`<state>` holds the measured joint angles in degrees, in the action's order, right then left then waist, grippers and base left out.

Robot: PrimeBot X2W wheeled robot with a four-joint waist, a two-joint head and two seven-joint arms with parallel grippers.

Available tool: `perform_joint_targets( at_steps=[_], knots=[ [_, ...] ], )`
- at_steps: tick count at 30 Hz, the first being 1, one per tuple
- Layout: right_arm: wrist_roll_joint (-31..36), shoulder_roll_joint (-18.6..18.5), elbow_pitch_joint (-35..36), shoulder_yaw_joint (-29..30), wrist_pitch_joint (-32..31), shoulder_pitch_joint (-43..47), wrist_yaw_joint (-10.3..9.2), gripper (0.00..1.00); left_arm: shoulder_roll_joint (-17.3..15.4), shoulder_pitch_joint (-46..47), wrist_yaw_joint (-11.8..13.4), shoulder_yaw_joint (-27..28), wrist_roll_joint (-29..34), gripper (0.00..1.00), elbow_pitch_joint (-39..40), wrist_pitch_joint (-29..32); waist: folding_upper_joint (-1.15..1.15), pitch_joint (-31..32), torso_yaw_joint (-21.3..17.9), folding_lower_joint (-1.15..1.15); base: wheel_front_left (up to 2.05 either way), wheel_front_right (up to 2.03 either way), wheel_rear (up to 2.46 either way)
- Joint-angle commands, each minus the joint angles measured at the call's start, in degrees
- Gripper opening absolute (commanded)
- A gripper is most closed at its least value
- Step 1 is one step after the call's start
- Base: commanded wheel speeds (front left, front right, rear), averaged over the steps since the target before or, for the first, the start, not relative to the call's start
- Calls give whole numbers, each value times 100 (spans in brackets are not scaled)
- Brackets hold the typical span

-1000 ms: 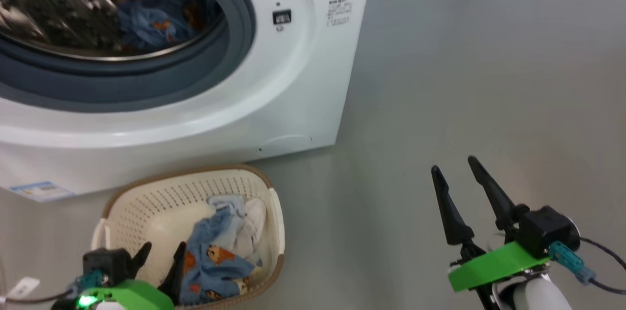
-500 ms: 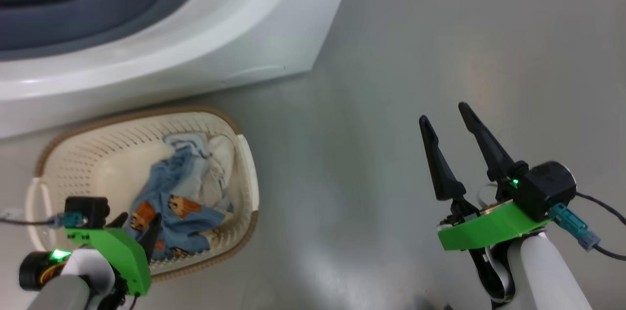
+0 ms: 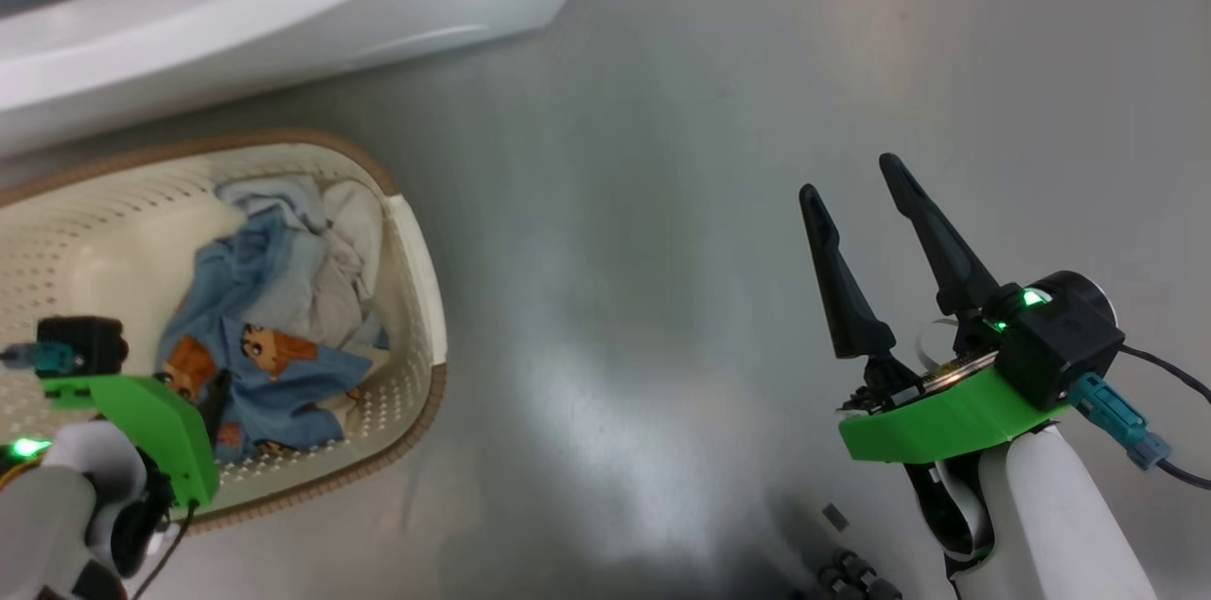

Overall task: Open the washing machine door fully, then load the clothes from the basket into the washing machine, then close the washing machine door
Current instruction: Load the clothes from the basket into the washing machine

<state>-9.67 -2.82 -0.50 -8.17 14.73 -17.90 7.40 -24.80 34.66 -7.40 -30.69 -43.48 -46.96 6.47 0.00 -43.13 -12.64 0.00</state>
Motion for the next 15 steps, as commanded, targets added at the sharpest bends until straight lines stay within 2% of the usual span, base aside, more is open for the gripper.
perform_joint_targets(
  at_steps=[1,15],
  knots=[
    [37,-6,153,-90,27,44,9,100,-253,58,-8,110,-48,100,-11,-59,0,-257,-98,0,0,0,0],
    [61,-6,371,-2,27,-26,9,100,-399,897,-9,-510,-549,100,-559,34,0,-915,-111,0,0,0,0]
  ],
)
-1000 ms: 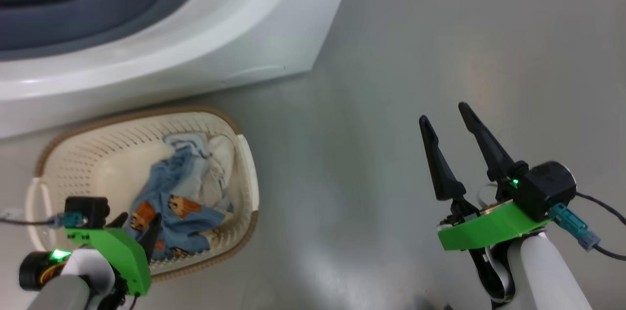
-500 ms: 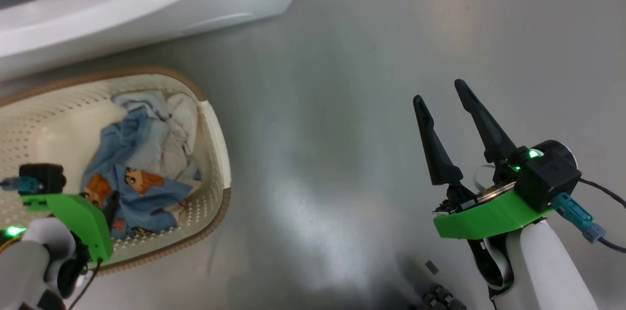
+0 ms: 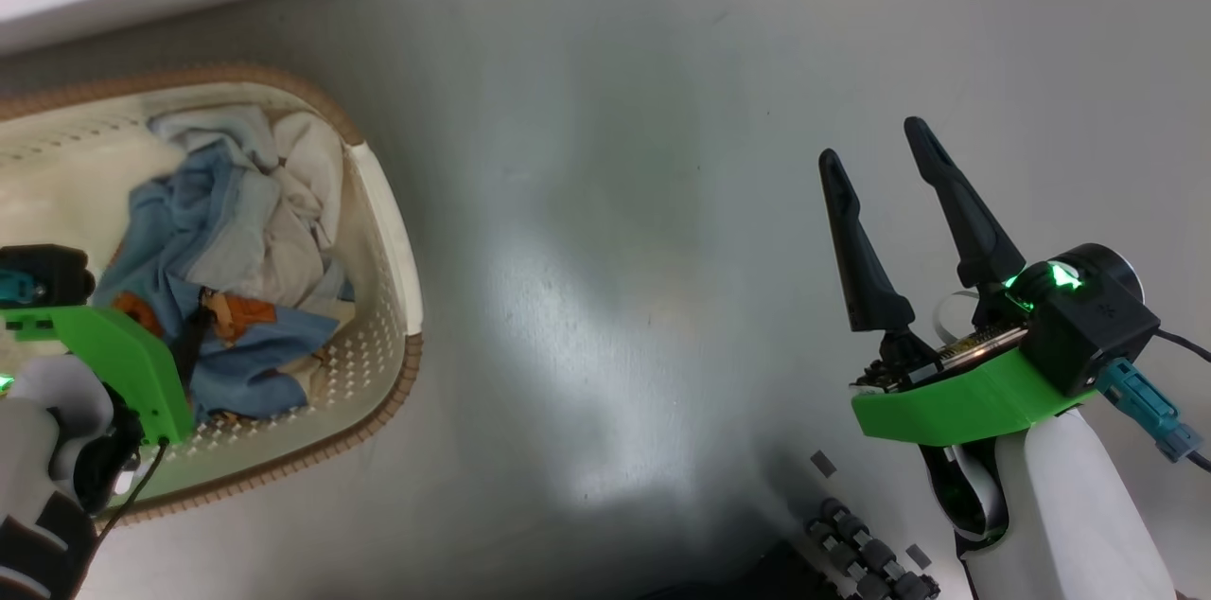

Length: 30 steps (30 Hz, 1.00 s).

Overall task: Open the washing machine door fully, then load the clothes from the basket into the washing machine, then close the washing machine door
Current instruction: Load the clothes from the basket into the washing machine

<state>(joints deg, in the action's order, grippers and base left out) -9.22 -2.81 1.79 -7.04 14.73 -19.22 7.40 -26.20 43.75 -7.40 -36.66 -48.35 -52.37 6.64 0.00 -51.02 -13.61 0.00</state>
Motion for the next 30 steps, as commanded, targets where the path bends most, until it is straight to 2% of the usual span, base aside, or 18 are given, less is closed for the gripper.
perform_joint_targets(
  at_steps=[1,11,23,30],
  knots=[
    [19,-7,149,-113,27,104,9,100,-263,23,-9,42,-108,100,-43,37,0,-154,-18,0,0,0,0],
    [46,-7,170,-61,27,130,9,100,-182,214,-9,-371,-689,100,38,151,0,-266,0,0,0,0,0],
    [35,-7,248,-80,27,123,9,100,-346,317,-9,-768,-1429,100,403,327,0,-415,-74,0,0,0,0],
    [39,-7,246,-48,27,166,9,100,-293,466,-9,-974,-1793,100,597,269,0,-484,-58,0,0,0,0]
  ],
)
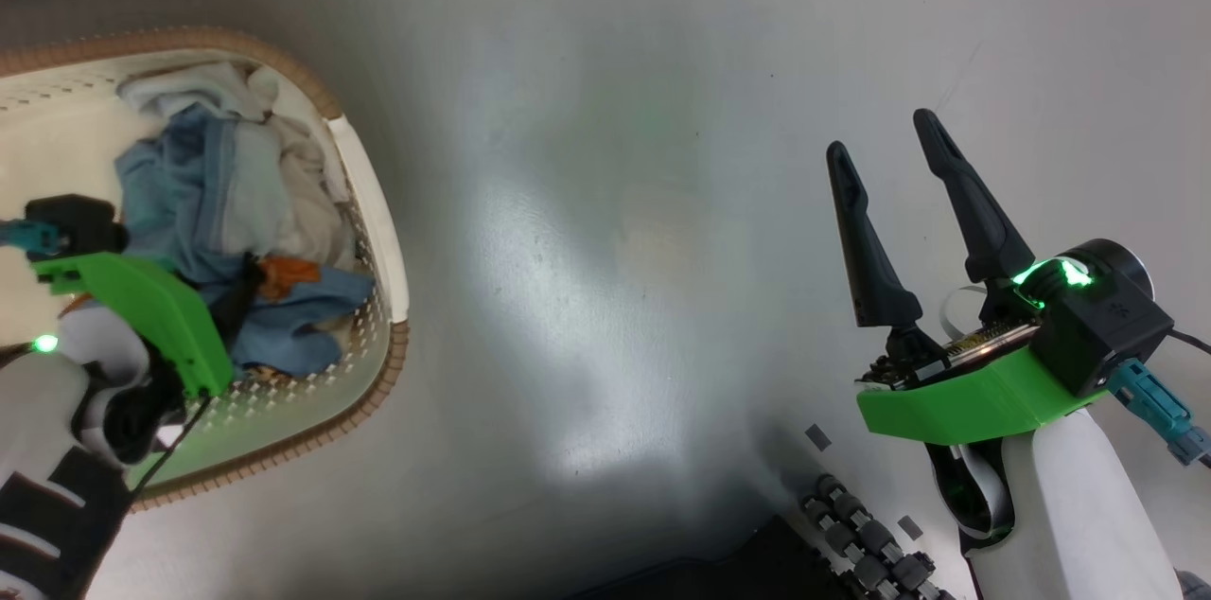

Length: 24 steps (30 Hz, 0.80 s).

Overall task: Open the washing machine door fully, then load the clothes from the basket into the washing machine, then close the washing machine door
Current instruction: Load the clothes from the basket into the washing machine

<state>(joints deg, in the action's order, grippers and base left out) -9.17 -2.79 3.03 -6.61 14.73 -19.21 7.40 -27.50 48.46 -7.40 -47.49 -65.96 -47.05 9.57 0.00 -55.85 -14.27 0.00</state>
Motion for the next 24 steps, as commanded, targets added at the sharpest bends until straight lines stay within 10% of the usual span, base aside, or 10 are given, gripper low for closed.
perform_joint_targets(
  at_steps=[1,20,21,23,24],
  knots=[
    [36,-9,112,-89,27,162,9,100,-148,12,-9,44,-188,100,233,3,0,-1,27,0,0,0,0],
    [148,-9,248,-23,27,225,9,100,151,380,-9,-793,-255,99,-334,-405,0,-249,44,0,0,0,0],
    [157,-9,256,-10,27,237,9,100,194,410,-9,-839,-241,80,-372,-449,0,-256,56,0,0,0,0],
    [174,-9,270,9,27,252,9,100,249,490,-9,-943,-147,7,-450,-617,0,-273,78,0,0,0,0],
    [180,-9,274,17,27,251,9,100,275,531,-9,-997,-95,0,-494,-714,0,-281,87,0,0,0,0]
  ],
)
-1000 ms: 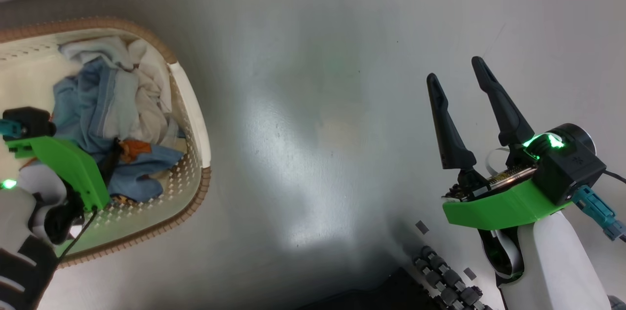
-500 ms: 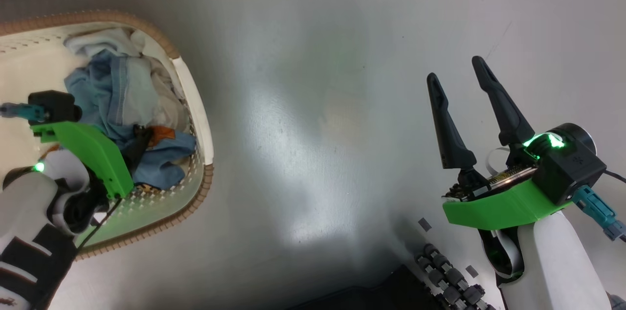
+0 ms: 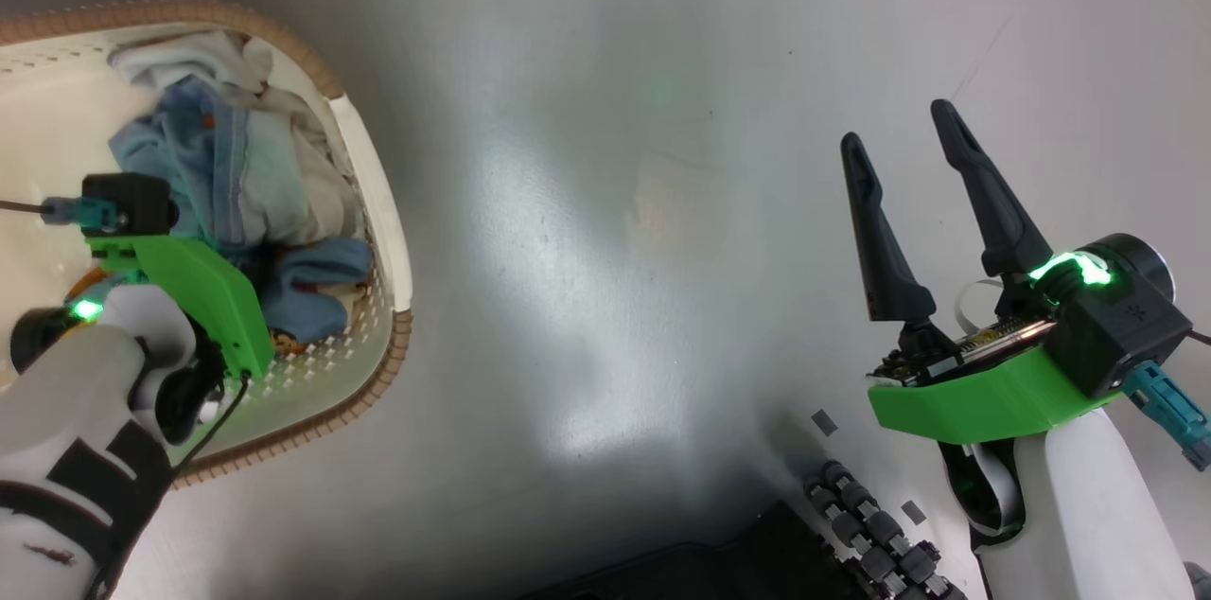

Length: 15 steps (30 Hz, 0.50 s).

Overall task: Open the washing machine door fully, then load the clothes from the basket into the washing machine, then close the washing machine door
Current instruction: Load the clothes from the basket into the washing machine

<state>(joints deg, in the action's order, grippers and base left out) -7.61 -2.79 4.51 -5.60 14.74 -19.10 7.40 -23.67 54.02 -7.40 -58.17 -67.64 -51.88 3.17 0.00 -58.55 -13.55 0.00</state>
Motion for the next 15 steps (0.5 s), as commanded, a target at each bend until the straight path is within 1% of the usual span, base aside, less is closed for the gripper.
perform_joint_targets(
  at_steps=[1,7,11,15],
  knots=[
    [29,-9,126,-79,26,235,9,100,-76,2,-9,37,90,0,-66,-147,0,-15,24,0,0,0,0],
    [26,-9,94,-106,26,160,9,100,2,115,-9,-140,143,0,-250,-438,0,-17,50,0,0,0,0],
    [-34,-9,32,-137,26,75,9,100,-37,101,-9,-152,34,0,-233,-767,0,84,85,0,0,0,0],
    [-83,-9,-51,-118,26,31,9,100,-137,-64,-9,-175,-54,0,-122,-1234,0,308,176,0,0,0,0]
  ],
)
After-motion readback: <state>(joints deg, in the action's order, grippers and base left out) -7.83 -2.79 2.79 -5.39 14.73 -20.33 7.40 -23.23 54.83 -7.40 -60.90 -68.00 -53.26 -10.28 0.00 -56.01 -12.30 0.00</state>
